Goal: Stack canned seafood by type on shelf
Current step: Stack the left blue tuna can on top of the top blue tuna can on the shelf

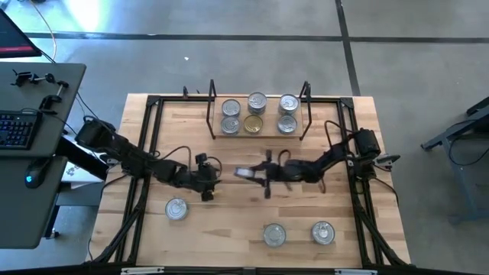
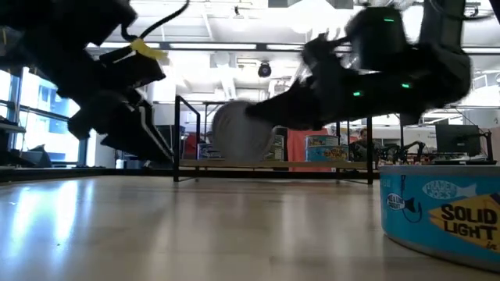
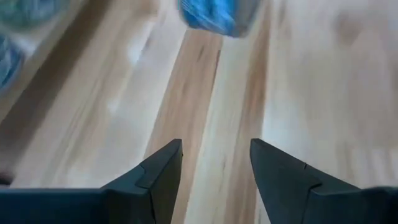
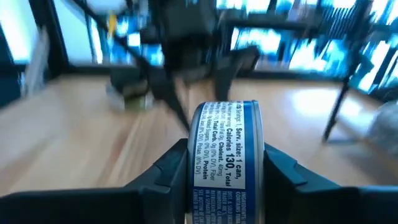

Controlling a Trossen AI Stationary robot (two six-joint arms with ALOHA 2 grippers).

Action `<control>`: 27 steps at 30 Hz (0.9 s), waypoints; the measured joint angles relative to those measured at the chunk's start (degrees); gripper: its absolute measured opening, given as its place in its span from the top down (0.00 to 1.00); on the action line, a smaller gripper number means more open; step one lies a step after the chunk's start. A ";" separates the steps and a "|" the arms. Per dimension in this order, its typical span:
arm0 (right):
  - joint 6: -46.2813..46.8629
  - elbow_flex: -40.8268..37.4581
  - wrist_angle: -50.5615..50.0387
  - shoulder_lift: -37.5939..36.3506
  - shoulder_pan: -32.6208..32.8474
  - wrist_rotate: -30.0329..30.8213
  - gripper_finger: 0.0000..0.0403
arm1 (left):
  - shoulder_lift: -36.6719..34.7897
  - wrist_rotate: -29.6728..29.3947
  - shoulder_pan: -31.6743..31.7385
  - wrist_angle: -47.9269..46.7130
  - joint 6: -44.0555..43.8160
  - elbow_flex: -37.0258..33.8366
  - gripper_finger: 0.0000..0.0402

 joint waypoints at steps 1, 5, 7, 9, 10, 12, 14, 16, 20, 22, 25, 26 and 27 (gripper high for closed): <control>-1.11 -1.75 4.90 0.00 0.18 0.11 0.71 | 0.28 0.09 -0.01 6.31 1.93 -1.81 0.54; -4.73 -5.36 17.66 -0.49 0.42 -5.99 0.71 | 0.54 0.16 -0.04 32.13 12.16 -7.29 0.54; -5.43 -5.07 17.00 -1.14 0.46 -9.09 0.71 | 0.64 0.17 -0.04 40.26 17.46 -8.34 0.54; -6.35 -3.56 17.28 -1.20 0.68 -12.87 0.71 | 0.65 1.52 -0.01 46.55 22.94 -8.44 0.54; -7.23 -2.77 17.36 -1.27 0.80 -14.92 0.71 | 0.65 3.73 0.05 48.74 26.26 -8.39 0.54; -8.39 -1.08 17.38 -1.27 0.94 -19.04 0.71 | 0.65 9.80 0.23 50.62 31.93 -7.95 0.54; -8.73 0.47 17.31 -1.27 0.99 -22.34 0.71 | 0.65 13.91 0.31 51.07 34.70 -7.03 0.54; -8.81 1.55 17.36 -1.27 0.93 -24.04 0.71 | 0.65 16.56 0.33 51.24 35.72 -5.97 0.54; -9.98 2.40 17.40 -1.31 0.97 -25.22 0.71 | 0.65 18.84 0.14 50.56 35.91 -4.50 0.54; -10.08 2.44 17.40 -1.31 0.97 -25.75 0.71 | 0.65 20.10 -0.13 50.10 36.47 -4.04 0.53; -9.51 1.93 17.34 -1.67 0.91 -25.17 0.71 | 0.65 20.18 -1.16 48.16 38.83 -3.88 0.51; -9.13 1.65 17.25 -2.00 0.86 -24.97 0.71 | 0.49 19.45 -1.62 46.88 39.30 -3.90 0.49; -8.79 1.31 17.05 -2.40 0.86 -24.84 0.71 | 0.37 18.02 -2.03 46.33 39.49 -3.90 0.48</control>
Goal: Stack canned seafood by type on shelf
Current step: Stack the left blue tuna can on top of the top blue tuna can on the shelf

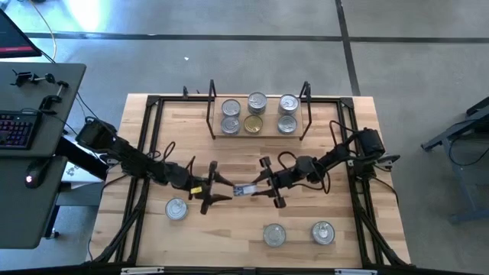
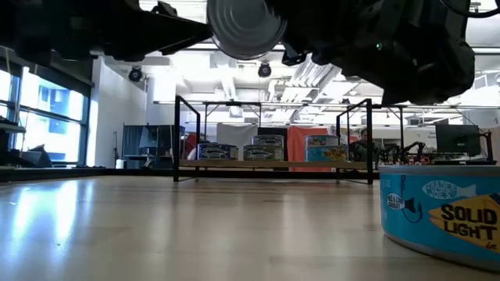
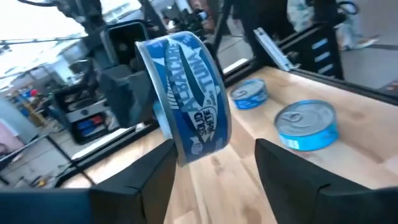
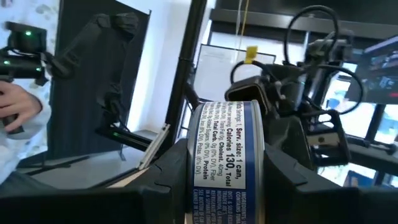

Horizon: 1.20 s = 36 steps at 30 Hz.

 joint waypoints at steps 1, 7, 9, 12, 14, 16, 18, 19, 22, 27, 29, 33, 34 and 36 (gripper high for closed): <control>-0.03 -0.56 0.09 -0.38 0.00 0.77 0.71 | -0.10 -0.73 -0.21 -0.02 0.19 0.00 0.46; -1.51 -1.29 -0.33 -1.14 0.00 3.40 0.71 | -0.24 -3.57 -0.79 0.96 0.34 0.43 0.36; -1.59 -1.29 -0.70 -1.14 0.00 3.82 0.71 | -0.24 -3.70 -0.42 0.62 0.24 0.98 0.34; -3.37 -1.29 -2.28 -1.14 0.02 6.27 0.71 | -0.22 -3.68 0.35 0.84 -2.15 2.32 0.34; -3.88 -1.29 -2.66 -1.14 0.00 7.04 0.71 | -0.22 -3.72 0.81 0.57 -2.71 3.22 0.34; -3.89 -1.29 -2.68 -1.14 0.00 7.82 0.71 | 0.13 -4.03 1.48 -0.27 -3.21 4.32 0.34; -4.07 -1.29 -3.02 -1.14 0.00 8.48 0.71 | 0.57 -5.26 1.95 -1.80 -3.61 5.16 0.34; -4.07 -1.29 -3.13 -1.14 0.00 8.59 0.71 | 0.91 -5.78 2.24 -2.74 -3.67 5.72 0.34; -4.00 -1.29 -3.26 -1.14 0.00 8.75 0.71 | 1.36 -6.23 2.89 -8.00 -3.72 7.31 0.35; -3.91 -1.29 -4.21 -1.14 0.00 10.60 0.71 | 1.97 -5.67 2.88 -12.12 -3.83 10.11 0.47; -3.32 -1.29 -4.60 -1.14 0.06 11.18 0.71 | 1.99 -5.01 2.94 -13.24 -3.80 10.99 0.55; -4.35 -1.40 -6.21 -1.22 -0.05 11.54 0.66 | 1.79 -7.27 2.80 -18.17 -5.74 12.93 0.70; -3.98 -1.40 -6.77 -1.25 -0.04 11.62 0.62 | 1.66 -8.52 2.61 -20.31 -5.40 13.66 0.70; -2.67 -1.91 -7.38 -1.42 -0.10 12.90 0.52 | 1.23 -12.75 2.07 -26.65 -3.98 15.34 0.70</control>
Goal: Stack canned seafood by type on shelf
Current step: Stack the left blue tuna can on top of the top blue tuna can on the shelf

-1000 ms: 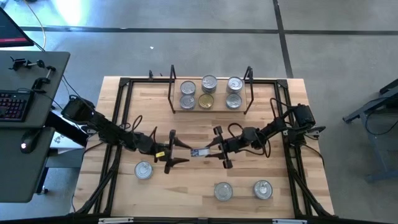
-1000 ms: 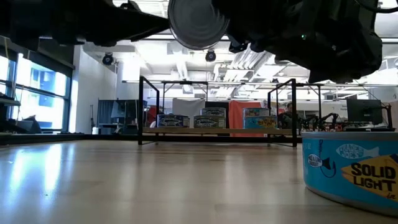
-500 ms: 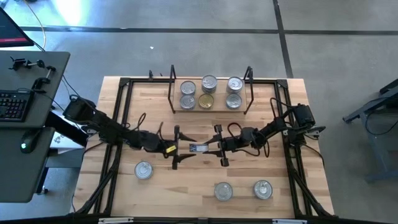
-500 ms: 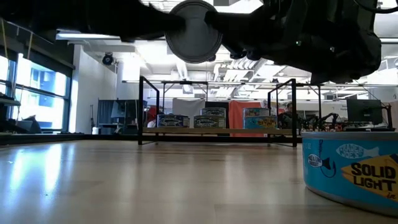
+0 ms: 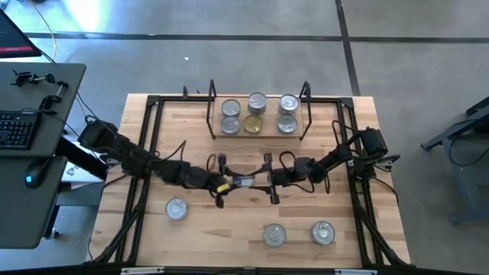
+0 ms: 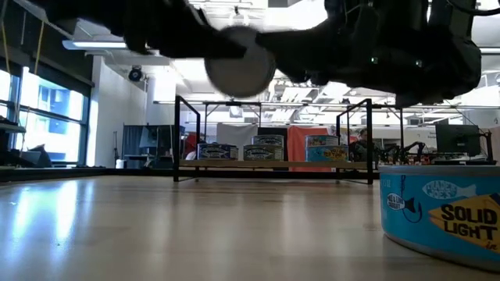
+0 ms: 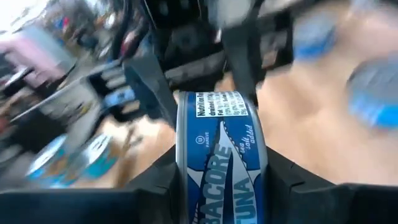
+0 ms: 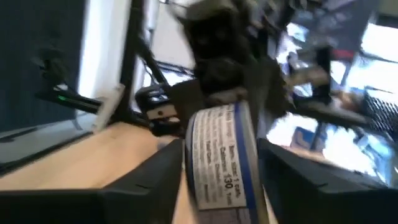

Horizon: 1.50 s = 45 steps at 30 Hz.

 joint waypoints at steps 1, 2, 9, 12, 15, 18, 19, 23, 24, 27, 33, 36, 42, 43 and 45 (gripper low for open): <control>0.93 -0.67 -0.34 -0.35 -0.01 1.65 0.48 | -0.24 -3.15 -0.38 -3.71 1.21 1.13 0.70; 2.18 -1.41 -0.48 -1.01 -0.01 4.11 0.44 | -0.45 -7.00 -0.70 -6.93 2.71 2.50 0.70; 10.98 -9.50 -3.83 -7.64 0.06 19.01 0.38 | -0.79 -26.40 4.29 -22.12 16.52 11.95 0.70; 13.29 -11.39 -3.22 -9.63 0.33 18.98 0.37 | -0.56 -22.88 11.45 -24.15 20.50 15.22 0.70; 13.14 -11.71 -3.60 -10.11 1.13 18.58 0.37 | 1.86 -18.67 19.51 -29.09 21.76 20.01 0.70; 12.99 -11.69 -3.36 -10.18 1.54 18.52 0.37 | 6.45 -17.46 26.50 -37.18 21.35 25.53 0.70; 12.98 -11.69 -3.46 -10.18 1.59 18.53 0.37 | 7.92 -17.41 28.53 -39.74 20.96 27.21 0.70; 13.02 -11.69 -3.51 -10.18 1.59 18.53 0.37 | 13.70 -17.46 34.93 -46.27 19.22 31.97 0.70; 13.22 -11.69 -3.50 -10.18 1.59 18.53 0.37 | 14.94 -17.63 36.04 -46.65 18.89 32.40 0.70; 13.25 -11.69 -3.69 -10.18 1.61 18.53 0.37 | 17.68 -17.78 38.01 -45.62 18.74 32.62 0.70; 13.27 -11.69 -4.02 -10.16 1.61 18.53 0.37 | 21.07 -18.20 39.54 -44.28 19.71 32.72 0.70; 13.27 -11.69 -4.40 -10.14 1.61 18.53 0.37 | 21.30 -18.51 39.85 -44.11 19.68 32.72 0.70; 13.27 -11.69 -4.41 -10.14 1.61 18.53 0.37 | 21.35 -16.99 39.85 -44.57 19.36 32.71 0.55; 13.27 -11.69 -4.41 -10.14 1.61 18.53 0.37 | 21.35 -16.16 39.85 -44.72 19.24 32.71 0.52; 13.27 -11.69 -4.42 -10.14 1.61 18.53 0.37 | 21.35 -13.53 40.04 -44.90 18.51 32.72 0.48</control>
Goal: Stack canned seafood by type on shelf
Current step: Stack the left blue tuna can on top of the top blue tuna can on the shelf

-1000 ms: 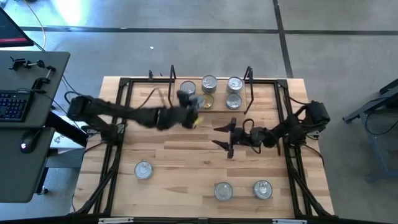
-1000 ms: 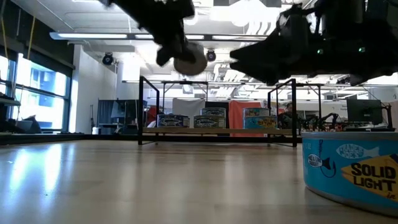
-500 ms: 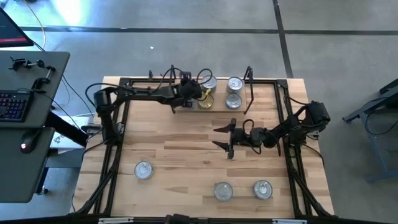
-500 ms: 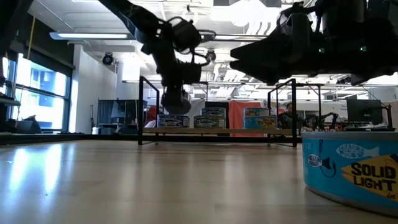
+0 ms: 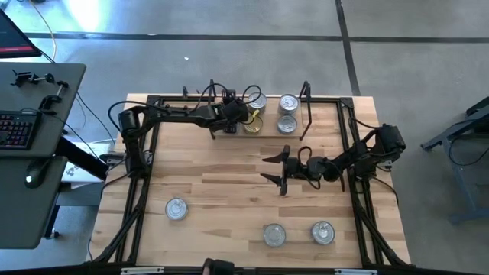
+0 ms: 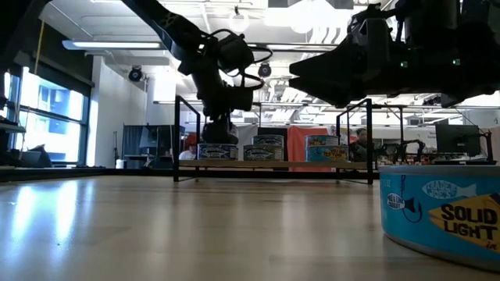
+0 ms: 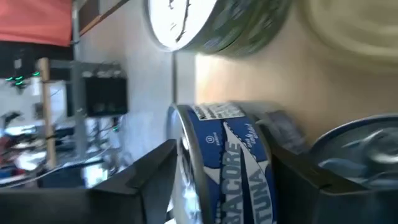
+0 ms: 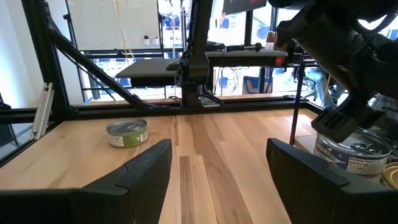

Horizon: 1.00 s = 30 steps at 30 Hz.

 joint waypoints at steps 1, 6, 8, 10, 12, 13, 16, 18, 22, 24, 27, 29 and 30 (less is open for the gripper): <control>0.00 0.00 0.00 0.00 0.00 0.00 0.37 | 0.00 1.22 0.14 -0.04 -0.45 -0.01 0.46; 0.02 0.00 -0.44 0.02 0.00 0.00 0.37 | 0.00 2.73 0.20 -0.03 -0.08 -0.02 0.40; 0.02 0.00 -0.45 0.02 0.00 0.00 0.37 | -0.02 2.72 0.22 0.05 0.18 -0.02 0.38; 0.02 0.00 -0.46 0.02 0.00 0.00 0.37 | -0.02 2.71 0.25 0.13 0.30 -0.02 0.36; 0.02 0.00 -0.48 0.02 0.00 0.00 0.37 | -0.04 2.58 0.25 0.17 0.92 -0.02 0.35; 0.02 0.00 -0.54 0.02 0.00 0.00 0.37 | -0.04 2.29 0.25 0.17 1.20 -0.02 0.35; 0.04 0.00 -0.85 0.03 0.00 0.00 0.37 | -0.21 1.81 0.25 0.07 1.22 -0.02 0.34; 0.17 0.00 -0.85 0.04 0.00 0.00 0.37 | -0.55 1.47 0.25 -0.34 1.38 -0.04 0.34; 0.17 0.00 -0.90 0.04 0.00 0.00 0.37 | -2.29 1.34 0.25 -0.75 1.37 -0.04 0.34; 0.17 0.00 -0.95 0.04 0.00 0.00 0.37 | -3.26 1.33 0.25 -1.42 1.37 -0.04 0.34; 0.20 0.00 -1.34 0.04 0.00 0.00 0.37 | -4.66 1.43 0.25 -1.87 1.31 -0.04 0.34; 0.20 0.00 -1.32 0.04 0.00 0.00 0.37 | -5.18 1.54 0.20 -2.35 1.20 -0.04 0.34; 0.20 0.00 -1.33 0.04 0.00 0.00 0.37 | -5.30 1.61 0.14 -2.73 1.17 -0.04 0.34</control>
